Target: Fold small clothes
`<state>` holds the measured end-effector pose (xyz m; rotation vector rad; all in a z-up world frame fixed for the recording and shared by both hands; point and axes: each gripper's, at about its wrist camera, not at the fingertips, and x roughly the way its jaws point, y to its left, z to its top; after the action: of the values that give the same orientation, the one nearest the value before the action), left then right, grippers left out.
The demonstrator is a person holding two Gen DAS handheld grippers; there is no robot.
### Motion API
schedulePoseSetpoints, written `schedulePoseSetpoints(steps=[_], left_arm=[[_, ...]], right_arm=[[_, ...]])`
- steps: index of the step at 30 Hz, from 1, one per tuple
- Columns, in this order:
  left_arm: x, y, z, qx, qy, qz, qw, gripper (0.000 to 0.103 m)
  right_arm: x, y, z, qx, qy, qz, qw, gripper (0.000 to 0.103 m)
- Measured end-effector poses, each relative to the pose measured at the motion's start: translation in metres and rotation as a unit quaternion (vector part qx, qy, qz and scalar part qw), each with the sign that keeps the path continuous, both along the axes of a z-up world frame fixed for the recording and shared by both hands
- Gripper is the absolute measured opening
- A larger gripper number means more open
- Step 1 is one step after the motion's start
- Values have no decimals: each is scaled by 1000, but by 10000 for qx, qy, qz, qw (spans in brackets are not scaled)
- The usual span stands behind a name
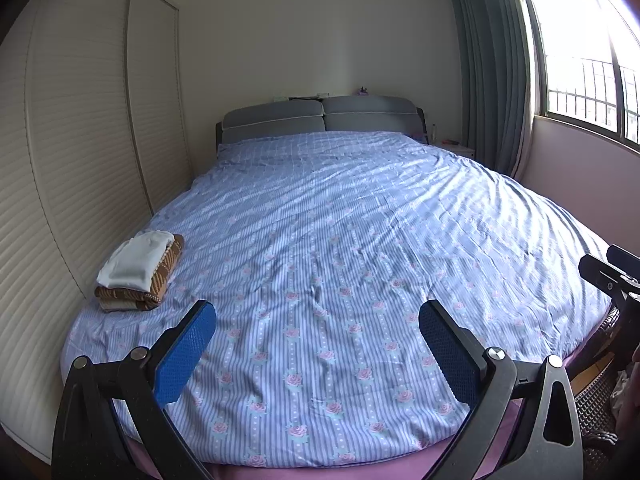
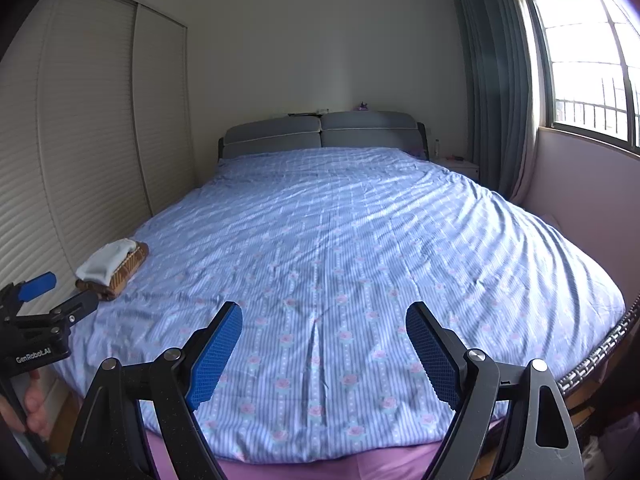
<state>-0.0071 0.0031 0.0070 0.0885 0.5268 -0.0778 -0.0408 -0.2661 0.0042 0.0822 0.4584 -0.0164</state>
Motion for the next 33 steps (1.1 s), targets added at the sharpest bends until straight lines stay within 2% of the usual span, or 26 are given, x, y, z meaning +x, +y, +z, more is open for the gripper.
schedulePoseSetpoints(steps=[25, 33], left_arm=[[0, 0, 2, -2, 7, -3, 10000, 103], [2, 2, 1, -24, 128, 28, 9999, 103]], right_arm=[[0, -1, -1, -1, -8, 19, 10000, 85], [-1, -5, -2, 61, -3, 33, 10000, 85]])
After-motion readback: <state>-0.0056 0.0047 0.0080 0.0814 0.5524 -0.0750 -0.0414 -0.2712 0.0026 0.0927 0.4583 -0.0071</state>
